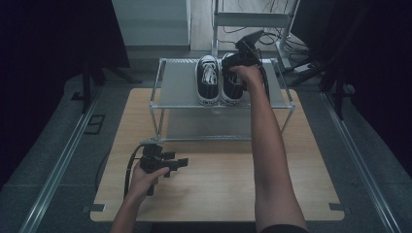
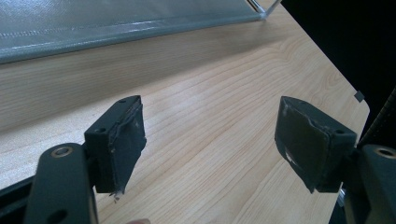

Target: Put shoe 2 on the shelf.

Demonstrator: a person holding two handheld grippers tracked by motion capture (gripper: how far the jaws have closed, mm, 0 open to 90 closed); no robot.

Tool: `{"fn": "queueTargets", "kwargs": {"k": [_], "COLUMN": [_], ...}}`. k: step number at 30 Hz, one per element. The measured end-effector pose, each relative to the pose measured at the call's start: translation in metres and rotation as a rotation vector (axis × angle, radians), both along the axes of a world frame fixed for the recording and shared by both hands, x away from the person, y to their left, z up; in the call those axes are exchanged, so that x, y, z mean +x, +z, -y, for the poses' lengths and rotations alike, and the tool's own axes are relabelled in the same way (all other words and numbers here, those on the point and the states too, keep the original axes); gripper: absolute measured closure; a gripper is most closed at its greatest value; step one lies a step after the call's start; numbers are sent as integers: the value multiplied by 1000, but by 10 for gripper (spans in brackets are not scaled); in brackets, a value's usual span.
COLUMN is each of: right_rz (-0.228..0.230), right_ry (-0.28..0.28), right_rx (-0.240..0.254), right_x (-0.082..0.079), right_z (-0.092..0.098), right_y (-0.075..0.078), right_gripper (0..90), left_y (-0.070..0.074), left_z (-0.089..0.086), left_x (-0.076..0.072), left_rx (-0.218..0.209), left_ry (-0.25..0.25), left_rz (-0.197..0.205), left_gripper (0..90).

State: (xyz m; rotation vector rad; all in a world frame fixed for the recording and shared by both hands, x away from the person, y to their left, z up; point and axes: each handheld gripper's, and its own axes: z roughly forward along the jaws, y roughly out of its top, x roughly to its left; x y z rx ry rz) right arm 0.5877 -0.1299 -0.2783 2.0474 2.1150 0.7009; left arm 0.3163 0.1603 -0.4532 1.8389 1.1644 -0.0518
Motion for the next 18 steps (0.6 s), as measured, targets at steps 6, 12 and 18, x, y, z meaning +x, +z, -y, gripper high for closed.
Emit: {"fn": "queueTargets", "kwargs": {"k": [6, 12, 18], "right_rz": [-21, -10, -9], "right_ry": [33, -23, -37], "right_rx": [-95, -91, -123], "right_x": [1, -2, -4], "right_z": [-10, -11, -16], "right_y": [0, 0, 0], "right_gripper": [158, 189, 180], "left_y": [0, 1, 3], "left_z": [0, -3, -1], "left_x": [0, 0, -2], "left_rx": [-2, -9, -11], "left_ry": [-1, 9, 6], "left_rz": [-1, 2, 4], "left_gripper": [244, 244, 244]}}
